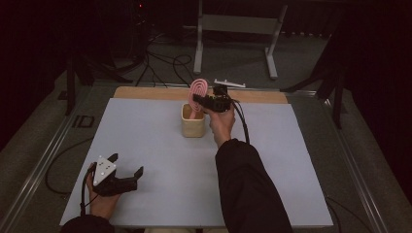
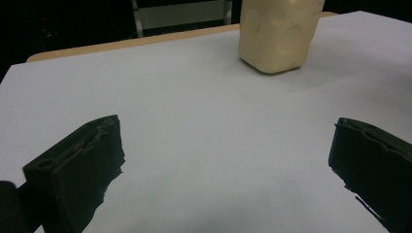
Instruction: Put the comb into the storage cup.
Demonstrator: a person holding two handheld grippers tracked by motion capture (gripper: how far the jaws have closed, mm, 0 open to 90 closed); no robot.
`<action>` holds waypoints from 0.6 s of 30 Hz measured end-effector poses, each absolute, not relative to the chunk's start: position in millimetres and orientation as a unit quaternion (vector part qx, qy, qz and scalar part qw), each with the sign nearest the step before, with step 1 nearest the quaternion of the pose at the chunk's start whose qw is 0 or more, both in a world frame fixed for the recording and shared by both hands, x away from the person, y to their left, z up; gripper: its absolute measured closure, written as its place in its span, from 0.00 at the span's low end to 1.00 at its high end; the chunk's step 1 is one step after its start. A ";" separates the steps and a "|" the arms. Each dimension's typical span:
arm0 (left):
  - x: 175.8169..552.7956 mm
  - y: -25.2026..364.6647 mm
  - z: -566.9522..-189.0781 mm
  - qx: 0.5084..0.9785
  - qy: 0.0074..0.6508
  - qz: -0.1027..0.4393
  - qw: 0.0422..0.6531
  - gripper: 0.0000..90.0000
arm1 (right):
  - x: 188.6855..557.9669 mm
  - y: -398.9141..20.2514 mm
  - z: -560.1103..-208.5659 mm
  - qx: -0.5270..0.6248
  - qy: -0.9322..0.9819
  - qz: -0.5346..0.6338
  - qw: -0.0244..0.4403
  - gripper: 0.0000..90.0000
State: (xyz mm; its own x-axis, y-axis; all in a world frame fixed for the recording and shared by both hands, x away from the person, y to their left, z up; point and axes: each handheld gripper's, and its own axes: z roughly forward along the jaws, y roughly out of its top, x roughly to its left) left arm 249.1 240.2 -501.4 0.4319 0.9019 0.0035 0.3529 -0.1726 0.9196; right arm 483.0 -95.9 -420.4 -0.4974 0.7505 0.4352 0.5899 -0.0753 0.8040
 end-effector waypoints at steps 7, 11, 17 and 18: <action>249.3 239.7 -501.6 0.707 0.444 0.295 0.465 0.00 | 485.0 -97.9 -421.4 0.507 0.674 0.532 0.080 0.70; 249.0 239.4 -501.6 0.709 0.443 0.295 0.463 0.00 | 485.7 -98.4 -422.3 0.511 0.676 0.524 0.083 0.65; 248.9 240.0 -501.5 0.707 0.444 0.295 0.465 0.00 | 487.3 -102.1 -425.3 0.519 0.676 0.515 0.091 0.46; 248.9 239.9 -501.5 0.707 0.444 0.295 0.465 0.00 | 487.4 -102.6 -425.3 0.518 0.676 0.515 0.090 0.45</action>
State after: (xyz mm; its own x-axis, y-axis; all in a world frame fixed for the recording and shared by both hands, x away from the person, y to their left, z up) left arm 248.9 239.9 -501.5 0.4320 0.9019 0.0040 0.3540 -0.1737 0.9190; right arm 487.4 -102.6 -425.3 -0.4466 0.7940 0.4125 0.6084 -0.0686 0.7907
